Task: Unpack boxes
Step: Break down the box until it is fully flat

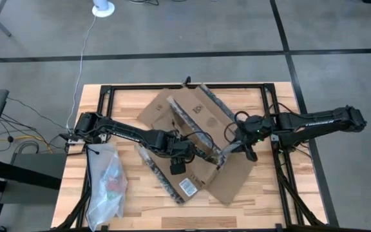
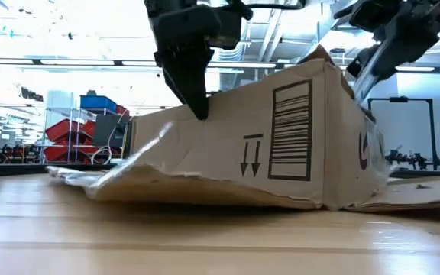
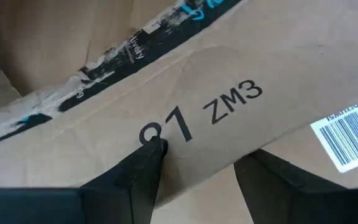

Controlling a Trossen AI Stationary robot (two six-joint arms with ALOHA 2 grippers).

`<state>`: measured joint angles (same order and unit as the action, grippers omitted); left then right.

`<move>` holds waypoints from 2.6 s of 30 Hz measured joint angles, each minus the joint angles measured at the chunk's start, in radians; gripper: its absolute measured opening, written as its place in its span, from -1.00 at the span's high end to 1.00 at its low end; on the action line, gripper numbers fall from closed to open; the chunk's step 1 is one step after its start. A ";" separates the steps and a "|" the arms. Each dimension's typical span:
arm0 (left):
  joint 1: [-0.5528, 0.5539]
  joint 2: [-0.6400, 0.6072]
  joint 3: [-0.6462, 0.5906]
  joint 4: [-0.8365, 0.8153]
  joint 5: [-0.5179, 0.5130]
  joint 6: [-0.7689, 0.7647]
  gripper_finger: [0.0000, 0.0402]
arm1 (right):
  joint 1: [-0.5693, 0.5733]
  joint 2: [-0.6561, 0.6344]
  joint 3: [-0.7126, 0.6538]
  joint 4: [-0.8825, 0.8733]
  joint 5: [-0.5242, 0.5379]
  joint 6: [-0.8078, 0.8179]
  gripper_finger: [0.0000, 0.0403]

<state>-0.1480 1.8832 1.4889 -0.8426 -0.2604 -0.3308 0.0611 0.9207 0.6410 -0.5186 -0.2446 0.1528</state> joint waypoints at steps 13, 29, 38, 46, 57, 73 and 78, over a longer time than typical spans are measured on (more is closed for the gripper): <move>0.004 0.002 -0.001 0.032 0.013 0.038 0.11 | -0.049 -0.031 -0.005 0.091 -0.156 0.183 0.42; 0.004 -0.003 0.004 0.057 -0.009 0.007 0.11 | -0.142 -0.070 -0.005 0.251 -0.445 0.424 0.42; 0.006 -0.003 0.004 0.026 -0.028 -0.021 0.11 | -0.252 -0.144 -0.003 0.237 -0.530 0.451 0.42; 0.006 -0.003 0.004 0.014 -0.027 -0.013 0.11 | -0.254 -0.178 -0.002 0.240 -0.558 0.519 0.42; -0.017 -0.007 0.007 -0.096 -0.055 0.018 0.11 | -0.254 -0.220 -0.002 0.252 -0.532 0.562 0.42; -0.044 -0.123 0.055 -0.095 -0.158 0.087 0.11 | -0.252 -0.219 0.009 0.295 -0.597 0.551 0.42; -0.041 -0.123 0.066 -0.063 -0.160 0.215 0.11 | -0.249 -0.174 0.009 0.275 -0.565 0.443 0.42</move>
<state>-0.1890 1.7602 1.5547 -0.9060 -0.4203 -0.1162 -0.1884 0.7468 0.6498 -0.2432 -0.8097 0.5961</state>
